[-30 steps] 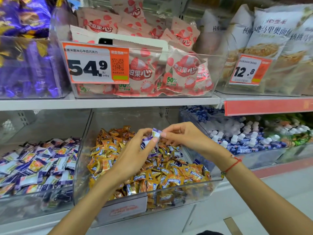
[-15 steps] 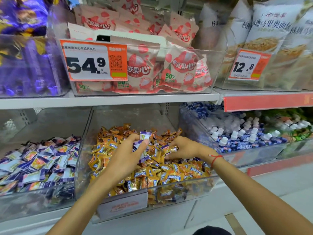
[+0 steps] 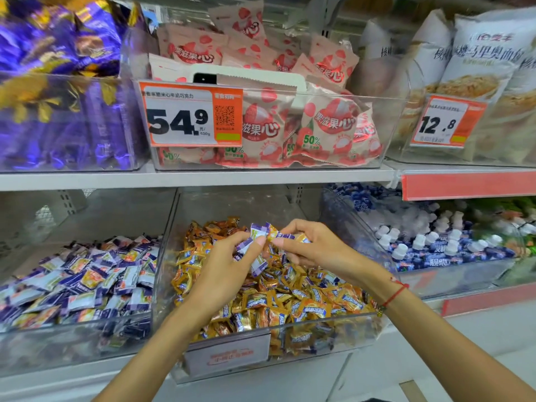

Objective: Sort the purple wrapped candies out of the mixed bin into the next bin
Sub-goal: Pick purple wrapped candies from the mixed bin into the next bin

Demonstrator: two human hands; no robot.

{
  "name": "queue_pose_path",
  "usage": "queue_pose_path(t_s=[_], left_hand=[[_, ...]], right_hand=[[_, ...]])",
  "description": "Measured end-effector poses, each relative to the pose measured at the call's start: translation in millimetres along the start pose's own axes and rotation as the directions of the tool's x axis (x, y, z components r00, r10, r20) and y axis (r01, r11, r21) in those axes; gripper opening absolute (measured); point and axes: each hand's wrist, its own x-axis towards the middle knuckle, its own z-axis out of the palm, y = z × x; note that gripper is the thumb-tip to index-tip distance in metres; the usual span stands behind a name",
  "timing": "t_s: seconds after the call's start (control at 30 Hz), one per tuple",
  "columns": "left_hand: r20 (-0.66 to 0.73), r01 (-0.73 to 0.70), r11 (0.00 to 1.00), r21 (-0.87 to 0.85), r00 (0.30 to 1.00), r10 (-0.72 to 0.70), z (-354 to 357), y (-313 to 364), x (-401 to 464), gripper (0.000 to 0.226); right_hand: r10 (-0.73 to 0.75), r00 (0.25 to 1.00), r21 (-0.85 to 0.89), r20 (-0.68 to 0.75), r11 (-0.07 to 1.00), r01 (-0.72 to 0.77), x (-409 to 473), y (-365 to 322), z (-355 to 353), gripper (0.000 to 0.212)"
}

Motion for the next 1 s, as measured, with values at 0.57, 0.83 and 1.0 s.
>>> queue_pose_path(t_s=[0.57,0.83,1.0], left_hand=[[-0.493,0.165,0.814,0.557,0.855,0.164,-124.1,-15.9,-76.1,0.037],[-0.156,0.143,0.703,0.697,0.987,-0.046,-167.8,-83.4,-66.1,0.077],[-0.187,0.041,0.783,0.620,0.977,0.098,-140.6,-56.8,-56.7,0.070]], right_hand=[[-0.071,0.993,-0.438,0.092,0.893,0.105,31.2,1.0,60.8,0.016],[-0.170,0.982,-0.541,0.083,0.820,0.188,30.6,20.9,84.0,0.041],[-0.226,0.962,-0.420,-0.154,0.896,0.144,2.7,13.7,55.8,0.028]])
